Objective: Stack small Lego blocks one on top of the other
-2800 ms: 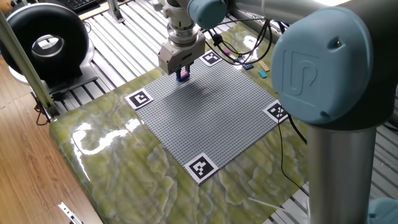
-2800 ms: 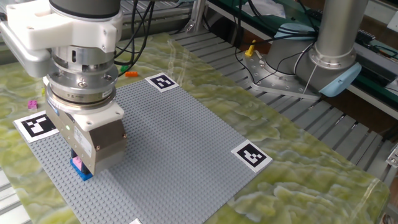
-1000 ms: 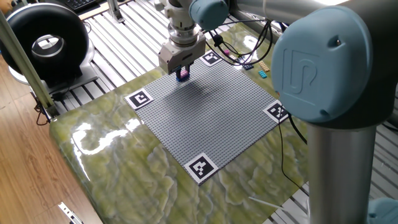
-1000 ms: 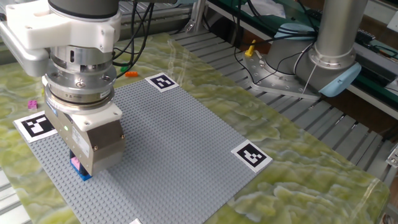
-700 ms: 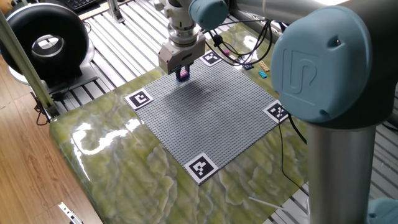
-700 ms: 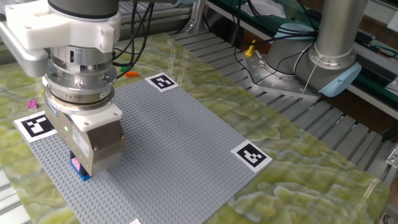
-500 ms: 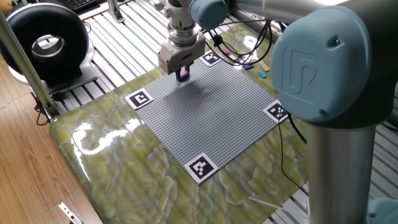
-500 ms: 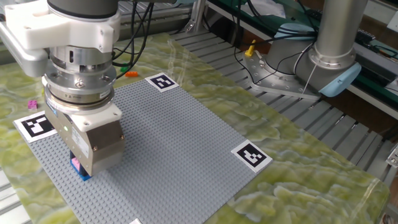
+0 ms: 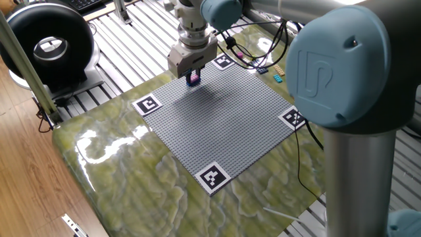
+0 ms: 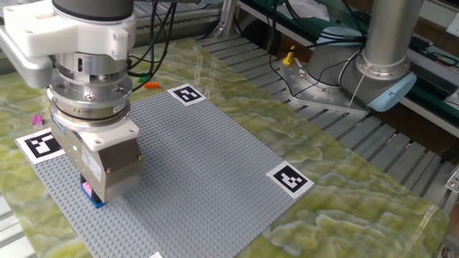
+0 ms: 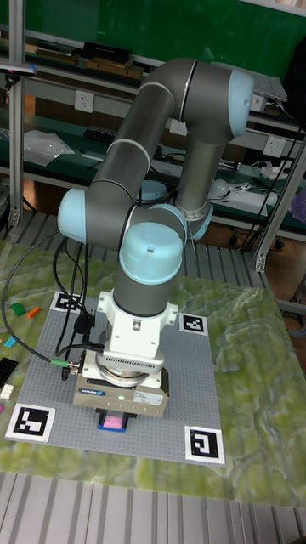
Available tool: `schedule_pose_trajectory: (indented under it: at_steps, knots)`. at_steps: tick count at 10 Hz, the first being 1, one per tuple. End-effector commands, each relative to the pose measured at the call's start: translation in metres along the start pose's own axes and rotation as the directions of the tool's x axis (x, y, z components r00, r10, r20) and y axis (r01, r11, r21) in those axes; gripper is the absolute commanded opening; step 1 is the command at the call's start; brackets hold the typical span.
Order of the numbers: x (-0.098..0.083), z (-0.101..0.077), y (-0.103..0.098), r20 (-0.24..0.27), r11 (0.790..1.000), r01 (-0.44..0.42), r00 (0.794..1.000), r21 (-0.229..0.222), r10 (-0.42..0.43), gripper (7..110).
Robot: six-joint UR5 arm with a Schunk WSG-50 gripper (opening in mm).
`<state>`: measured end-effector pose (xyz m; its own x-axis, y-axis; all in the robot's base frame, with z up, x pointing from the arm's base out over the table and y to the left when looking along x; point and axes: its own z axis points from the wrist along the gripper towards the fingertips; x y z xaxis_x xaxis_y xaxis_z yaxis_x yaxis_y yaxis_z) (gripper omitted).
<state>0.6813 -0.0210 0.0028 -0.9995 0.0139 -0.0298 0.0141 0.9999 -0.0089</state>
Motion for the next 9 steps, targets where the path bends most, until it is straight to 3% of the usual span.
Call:
schedule_pose_trajectory:
  at_steps: [1, 3, 4, 6, 7, 9]
  knots:
    - [0.006, -0.014, -0.006, -0.057, 0.998, 0.059, 0.997, -0.017, -0.06, 7]
    - [0.003, -0.01, 0.006, -0.039, 0.984, 0.165, 0.985, -0.071, -0.168, 7]
    - [-0.001, -0.008, 0.008, -0.023, 0.98, 0.183, 0.982, -0.077, -0.186, 44]
    - [-0.003, -0.007, 0.01, -0.016, 0.977, 0.198, 0.98, -0.084, -0.2, 44]
    - [-0.005, -0.007, 0.008, -0.016, 0.977, 0.2, 0.979, -0.071, -0.202, 66]
    - [0.001, -0.014, 0.006, -0.039, 0.971, 0.23, 0.972, -0.061, -0.233, 66]
